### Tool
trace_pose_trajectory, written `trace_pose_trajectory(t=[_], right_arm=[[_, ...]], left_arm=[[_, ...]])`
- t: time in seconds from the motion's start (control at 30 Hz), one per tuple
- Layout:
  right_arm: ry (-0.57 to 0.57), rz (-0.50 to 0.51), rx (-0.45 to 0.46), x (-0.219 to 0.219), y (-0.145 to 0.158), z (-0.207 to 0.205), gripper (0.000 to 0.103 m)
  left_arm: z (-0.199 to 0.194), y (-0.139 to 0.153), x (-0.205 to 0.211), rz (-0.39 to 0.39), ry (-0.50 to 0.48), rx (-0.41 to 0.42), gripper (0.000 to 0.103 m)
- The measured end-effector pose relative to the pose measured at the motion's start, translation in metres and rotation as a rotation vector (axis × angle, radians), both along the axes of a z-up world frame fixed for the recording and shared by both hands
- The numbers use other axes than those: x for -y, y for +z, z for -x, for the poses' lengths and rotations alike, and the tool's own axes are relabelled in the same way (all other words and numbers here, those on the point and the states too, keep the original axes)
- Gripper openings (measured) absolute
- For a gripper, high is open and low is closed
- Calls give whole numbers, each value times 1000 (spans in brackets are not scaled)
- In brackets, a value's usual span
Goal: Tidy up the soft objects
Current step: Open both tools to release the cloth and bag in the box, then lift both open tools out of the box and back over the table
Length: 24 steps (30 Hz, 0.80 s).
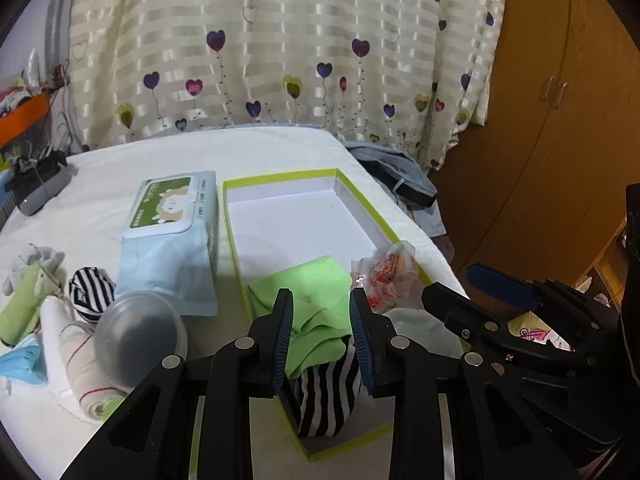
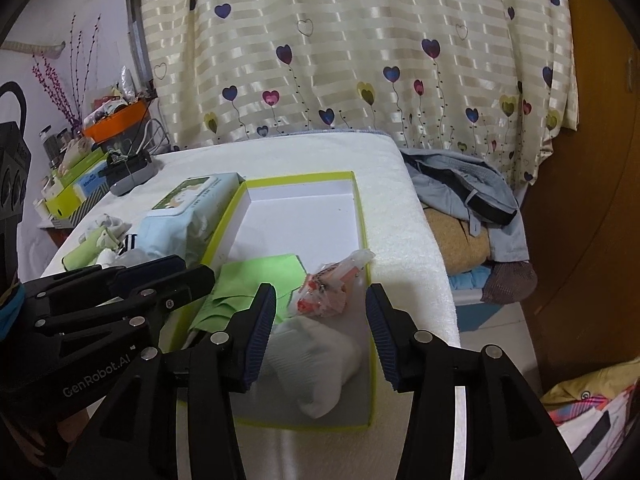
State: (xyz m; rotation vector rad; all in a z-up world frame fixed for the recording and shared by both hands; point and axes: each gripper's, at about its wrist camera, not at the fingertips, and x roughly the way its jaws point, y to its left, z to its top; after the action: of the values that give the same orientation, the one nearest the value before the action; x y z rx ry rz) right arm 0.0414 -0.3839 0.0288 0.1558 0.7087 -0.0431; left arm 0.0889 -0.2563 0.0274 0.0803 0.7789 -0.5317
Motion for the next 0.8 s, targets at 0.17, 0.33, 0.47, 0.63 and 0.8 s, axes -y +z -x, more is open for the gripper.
trace_pose_trajectory(t=[0.17,0.33,0.47,0.63,0.8], right_arm=[[-3,26,16,-8,11,9,48],[-6,51,33,-20,22,21,48],[9,63,46,-33,28,28,48],[22,61,53,-47,32,36,48],[33,68,55,-58,33,43,48]], left_arm=[[9,9,-9,11,-1,17,28],[21,17,-22,24,-5,35,28],[32,25,-34,33,-1,57,28],[40,29,-47,39,3,67,28],[47,30,-61,43,13,73,28]])
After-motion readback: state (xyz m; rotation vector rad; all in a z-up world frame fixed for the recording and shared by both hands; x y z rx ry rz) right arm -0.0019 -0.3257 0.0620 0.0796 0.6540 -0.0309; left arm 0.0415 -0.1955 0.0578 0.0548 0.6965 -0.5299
